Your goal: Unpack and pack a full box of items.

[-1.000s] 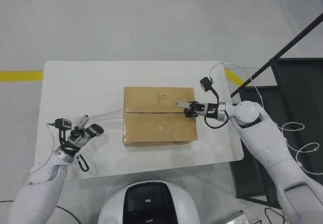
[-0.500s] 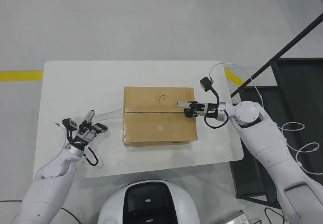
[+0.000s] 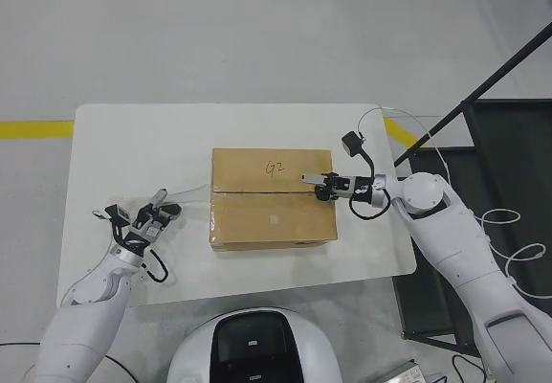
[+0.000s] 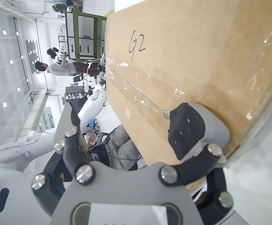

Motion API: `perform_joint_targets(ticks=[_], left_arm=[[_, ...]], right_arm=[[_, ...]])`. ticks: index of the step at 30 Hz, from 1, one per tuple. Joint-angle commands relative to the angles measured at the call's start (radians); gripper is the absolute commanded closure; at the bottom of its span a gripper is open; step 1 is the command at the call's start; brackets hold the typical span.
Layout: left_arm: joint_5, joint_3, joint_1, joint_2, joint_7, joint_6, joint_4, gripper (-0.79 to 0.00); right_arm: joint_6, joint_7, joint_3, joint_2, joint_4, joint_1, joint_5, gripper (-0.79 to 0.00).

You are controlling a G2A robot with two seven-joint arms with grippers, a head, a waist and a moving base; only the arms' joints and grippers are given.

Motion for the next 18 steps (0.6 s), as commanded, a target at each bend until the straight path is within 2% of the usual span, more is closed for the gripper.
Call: perform_joint_targets(ticks=[1, 3, 8, 14, 18], left_arm=[[0.003, 0.0, 0.0, -0.002, -0.002, 0.002, 0.001, -0.117], [0.003, -0.001, -0.001, -0.003, -0.002, 0.004, 0.004, -0.12], [-0.01, -0.013, -0.003, -0.008, 0.001, -0.016, 0.005, -0.006], [-0.003, -0.046, 0.023, -0.007, 0.011, -0.068, -0.044, 0.0], [0.02, -0.061, 0.04, -0.006, 0.003, -0.097, -0.124, 0.0]], right_arm=[[0.0, 0.0, 0.0, 0.0, 0.0, 0.0, 0.0, -0.785], [0.0, 0.0, 0.0, 0.0, 0.0, 0.0, 0.0, -0.785], [0.0, 0.0, 0.0, 0.0, 0.0, 0.0, 0.0, -0.785], [0.0, 0.0, 0.0, 0.0, 0.0, 0.0, 0.0, -0.785], [0.0, 0.0, 0.0, 0.0, 0.0, 0.0, 0.0, -0.785]])
